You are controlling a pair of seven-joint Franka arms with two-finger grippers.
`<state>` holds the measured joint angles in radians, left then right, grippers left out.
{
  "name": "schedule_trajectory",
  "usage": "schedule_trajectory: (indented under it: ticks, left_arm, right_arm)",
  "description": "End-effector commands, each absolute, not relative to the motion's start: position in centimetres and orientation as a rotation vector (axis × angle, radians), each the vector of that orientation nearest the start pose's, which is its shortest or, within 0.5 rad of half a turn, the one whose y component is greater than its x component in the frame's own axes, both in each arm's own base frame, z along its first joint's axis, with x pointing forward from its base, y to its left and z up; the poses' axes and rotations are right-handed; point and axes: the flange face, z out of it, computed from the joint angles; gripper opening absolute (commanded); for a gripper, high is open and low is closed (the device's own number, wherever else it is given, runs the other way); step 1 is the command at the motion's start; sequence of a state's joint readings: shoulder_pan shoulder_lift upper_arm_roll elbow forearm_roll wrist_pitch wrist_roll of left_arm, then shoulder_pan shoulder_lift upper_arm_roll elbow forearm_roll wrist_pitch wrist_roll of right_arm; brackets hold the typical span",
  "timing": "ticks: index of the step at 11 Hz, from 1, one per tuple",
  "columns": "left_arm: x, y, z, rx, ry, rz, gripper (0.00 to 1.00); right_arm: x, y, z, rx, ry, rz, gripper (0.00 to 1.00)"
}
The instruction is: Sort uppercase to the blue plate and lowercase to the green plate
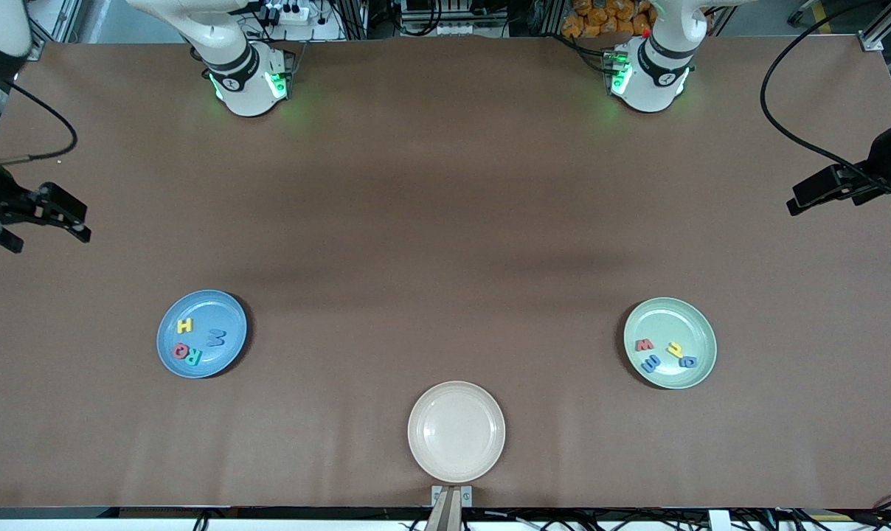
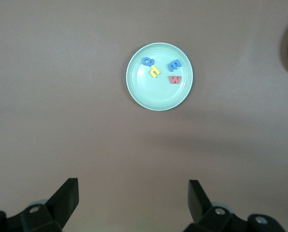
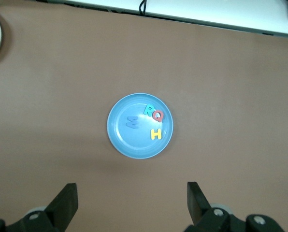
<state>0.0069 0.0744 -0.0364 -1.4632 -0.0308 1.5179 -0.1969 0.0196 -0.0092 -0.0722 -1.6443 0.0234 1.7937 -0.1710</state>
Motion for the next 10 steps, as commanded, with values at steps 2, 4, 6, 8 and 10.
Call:
schedule_trajectory:
  ticks: [2,4,6,8,10]
  left_arm:
    - [56.6,-1.9,63.6,-3.170,-0.228,0.030,1.00]
    - [56.8,-2.1,63.9,-3.131,-0.205,0.007,1.00]
    - [56.8,-2.6,64.8,-3.113,-0.116,-0.028,1.00]
    - [56.8,-2.6,64.8,-3.113,-0.113,-0.030,1.00]
    - [56.9,-2.6,64.7,-3.113,-0.118,-0.028,1.00]
  right_arm:
    - [56.5,-2.2,65.7,-3.109,-0.039,-0.173,1.00]
    - [56.1,-2.0,66.3,-3.108,-0.030,-0.101,1.00]
    - [55.9,-2.0,66.8,-3.111,-0.002,-0.105,1.00]
    - [55.9,-2.1,66.9,-3.111,0.003,-0.107,1.00]
    - [55.8,-2.2,66.9,-3.112,-0.009,-0.100,1.00]
